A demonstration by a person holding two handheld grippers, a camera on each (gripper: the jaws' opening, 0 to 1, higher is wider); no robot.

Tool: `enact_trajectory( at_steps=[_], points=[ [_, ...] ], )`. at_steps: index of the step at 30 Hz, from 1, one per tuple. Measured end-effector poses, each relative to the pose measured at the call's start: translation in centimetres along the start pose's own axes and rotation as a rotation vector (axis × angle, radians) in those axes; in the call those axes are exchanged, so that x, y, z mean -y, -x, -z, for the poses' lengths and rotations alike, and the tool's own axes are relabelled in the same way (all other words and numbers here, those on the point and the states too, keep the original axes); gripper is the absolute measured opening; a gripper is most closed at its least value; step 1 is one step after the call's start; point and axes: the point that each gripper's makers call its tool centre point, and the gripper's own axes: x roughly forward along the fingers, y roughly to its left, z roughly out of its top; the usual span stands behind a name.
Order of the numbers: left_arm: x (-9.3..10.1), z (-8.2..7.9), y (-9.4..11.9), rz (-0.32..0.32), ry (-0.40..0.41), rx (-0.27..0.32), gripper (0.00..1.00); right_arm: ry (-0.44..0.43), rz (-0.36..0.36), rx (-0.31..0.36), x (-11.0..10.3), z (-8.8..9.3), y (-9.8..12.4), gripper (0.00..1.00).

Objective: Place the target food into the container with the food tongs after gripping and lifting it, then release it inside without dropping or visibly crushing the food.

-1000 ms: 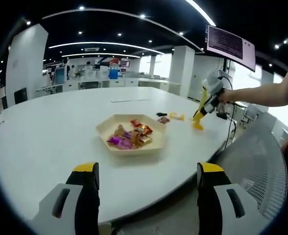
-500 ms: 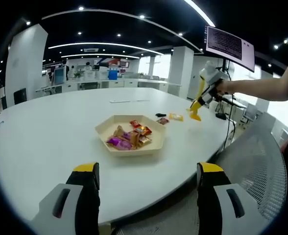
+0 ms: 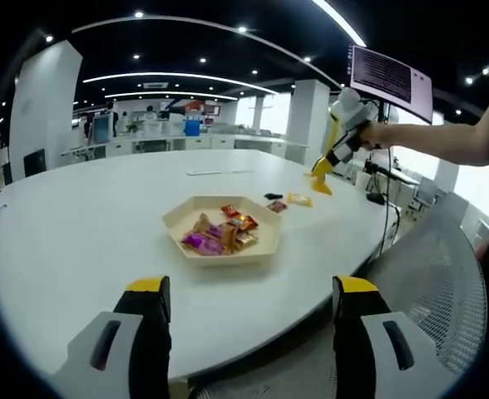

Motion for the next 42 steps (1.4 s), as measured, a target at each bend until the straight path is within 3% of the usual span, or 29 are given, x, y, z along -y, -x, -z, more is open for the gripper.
enact_trajectory(
  at_steps=[14, 25, 37, 40, 42],
  points=[
    [0.1, -0.2, 0.0, 0.004, 0.007, 0.012, 0.75, 0.105, -0.070, 0.016, -5.2, -5.5, -2.8, 0.22],
    [-0.1, -0.3, 0.1, -0.003, 0.021, 0.027, 0.73, 0.167, -0.133, 0.018, -9.1, -8.6, -4.7, 0.23],
    [0.0, -0.4, 0.1, -0.001, 0.022, 0.029, 0.72, 0.213, -0.157, 0.050, -11.4, -11.6, -4.8, 0.23],
    [-0.1, -0.4, 0.1, 0.001, 0.022, 0.030, 0.71, 0.203, -0.222, 0.051, -12.8, -11.8, -4.9, 0.27],
    [0.0, -0.4, 0.1, 0.001, 0.022, 0.030, 0.71, 0.230, -0.213, 0.073, -12.9, -12.2, -5.0, 0.29]
  ],
)
